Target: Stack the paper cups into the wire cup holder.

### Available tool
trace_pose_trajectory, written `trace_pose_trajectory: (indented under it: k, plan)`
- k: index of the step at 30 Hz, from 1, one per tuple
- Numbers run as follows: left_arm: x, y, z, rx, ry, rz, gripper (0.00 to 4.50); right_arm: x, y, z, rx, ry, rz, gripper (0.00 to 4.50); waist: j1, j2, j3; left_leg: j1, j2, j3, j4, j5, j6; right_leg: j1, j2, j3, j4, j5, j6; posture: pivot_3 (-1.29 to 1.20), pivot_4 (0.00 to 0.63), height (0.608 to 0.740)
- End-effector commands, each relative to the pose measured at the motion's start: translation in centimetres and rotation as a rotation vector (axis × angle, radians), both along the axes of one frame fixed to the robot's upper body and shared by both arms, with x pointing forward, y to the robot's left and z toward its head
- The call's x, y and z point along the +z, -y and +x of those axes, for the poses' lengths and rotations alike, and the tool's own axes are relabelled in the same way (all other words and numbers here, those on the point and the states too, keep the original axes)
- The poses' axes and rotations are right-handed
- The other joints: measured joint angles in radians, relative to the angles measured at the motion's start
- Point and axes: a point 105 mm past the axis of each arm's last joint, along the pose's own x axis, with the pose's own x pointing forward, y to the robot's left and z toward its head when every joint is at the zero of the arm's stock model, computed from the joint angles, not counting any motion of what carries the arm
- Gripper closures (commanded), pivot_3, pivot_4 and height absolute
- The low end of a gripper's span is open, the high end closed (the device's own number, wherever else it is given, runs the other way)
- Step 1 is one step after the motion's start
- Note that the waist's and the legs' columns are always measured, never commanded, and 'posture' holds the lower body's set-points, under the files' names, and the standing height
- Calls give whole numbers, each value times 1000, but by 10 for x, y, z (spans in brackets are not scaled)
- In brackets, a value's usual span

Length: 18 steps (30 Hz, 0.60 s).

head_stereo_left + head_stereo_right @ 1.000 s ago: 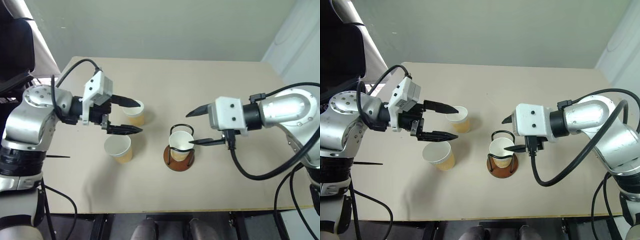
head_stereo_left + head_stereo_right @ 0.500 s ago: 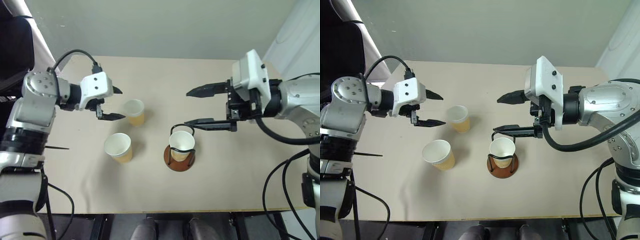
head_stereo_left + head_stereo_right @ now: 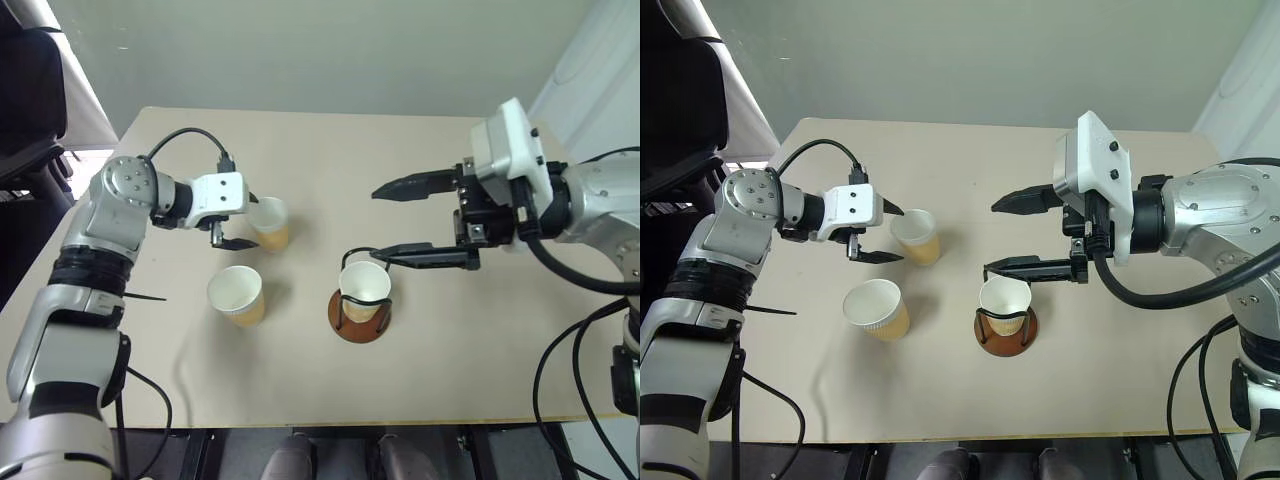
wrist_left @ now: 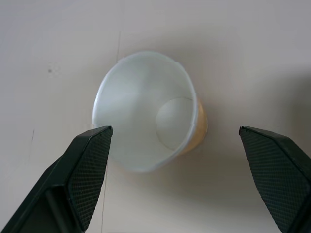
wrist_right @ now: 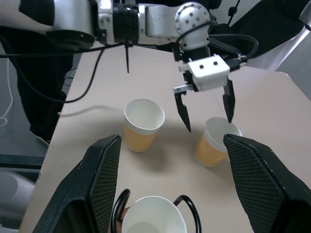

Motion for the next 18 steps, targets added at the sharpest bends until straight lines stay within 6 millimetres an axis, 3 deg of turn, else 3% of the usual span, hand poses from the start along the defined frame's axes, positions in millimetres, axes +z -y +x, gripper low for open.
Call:
trace_pose_trajectory:
  k: [1, 7, 8, 11, 18]
  plan:
    - [16, 9, 1, -43, 52, 25, 0, 14, 2, -6, 1, 67, 23, 1096, 1, 0, 0, 0, 0, 0, 0, 0, 0, 0, 0, 0, 0, 0, 0, 0, 150, 740]
    - [11, 13, -1, -70, 36, 68, 0, 15, 2, -5, -4, 69, 25, 1096, 0, 0, 0, -1, 0, 0, 2, 0, 0, -1, 0, 0, 0, 0, 0, 0, 150, 740]
    - [11, 13, -1, -72, 35, 74, 181, 14, 2, -5, -5, 69, 25, 1069, 0, 0, 0, -1, 0, 0, 2, 0, 0, -1, 0, 0, 0, 0, 0, 0, 150, 740]
    - [9, 12, -2, -72, 30, 86, 963, 14, 3, -4, -9, 68, 25, 1056, 0, 0, 0, -3, 0, 0, 3, 0, 0, -2, 0, 0, 1, 0, 0, 0, 150, 740]
    - [0, 4, 1, -51, 29, 137, 3483, 14, 4, -3, -17, 70, 25, 1056, 0, 0, 0, -4, 0, 0, 6, -1, 1, -3, 0, 0, 1, 1, 1, 0, 150, 740]
